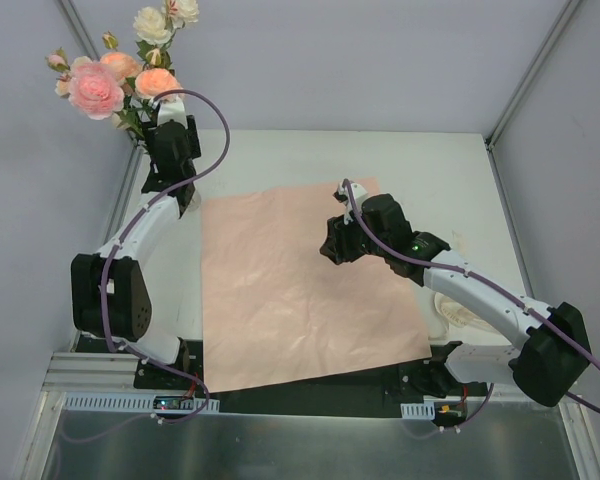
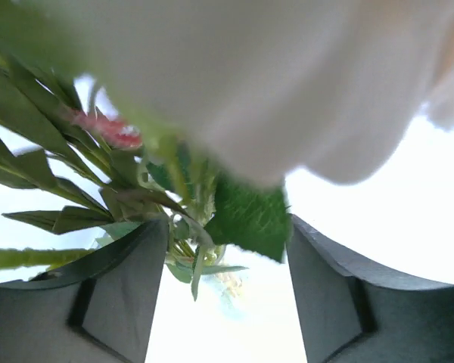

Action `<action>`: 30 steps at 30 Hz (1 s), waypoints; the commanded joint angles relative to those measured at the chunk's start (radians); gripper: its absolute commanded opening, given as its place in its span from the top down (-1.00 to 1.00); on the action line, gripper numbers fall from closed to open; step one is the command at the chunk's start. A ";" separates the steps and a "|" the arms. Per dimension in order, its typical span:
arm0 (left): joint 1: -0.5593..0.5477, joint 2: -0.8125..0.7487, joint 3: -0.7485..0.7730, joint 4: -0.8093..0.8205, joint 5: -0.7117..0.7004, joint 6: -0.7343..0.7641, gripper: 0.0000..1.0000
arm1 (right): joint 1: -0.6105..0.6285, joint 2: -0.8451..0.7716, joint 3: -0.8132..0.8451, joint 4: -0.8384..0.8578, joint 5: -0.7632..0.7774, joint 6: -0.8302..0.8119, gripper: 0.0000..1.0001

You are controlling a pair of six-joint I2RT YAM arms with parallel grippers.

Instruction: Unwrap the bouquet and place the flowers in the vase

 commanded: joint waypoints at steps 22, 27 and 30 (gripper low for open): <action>0.005 -0.476 -0.124 -0.286 0.473 -0.300 -0.87 | -0.001 -0.018 0.062 -0.064 0.070 0.033 -0.11; 0.005 -0.596 -0.170 -0.311 0.657 -0.374 -0.89 | -0.001 -0.110 0.057 -0.158 0.230 0.022 -0.35; 0.005 -0.662 -0.187 -0.323 0.746 -0.415 -0.89 | -0.003 -0.168 0.057 -0.216 0.305 0.019 -0.47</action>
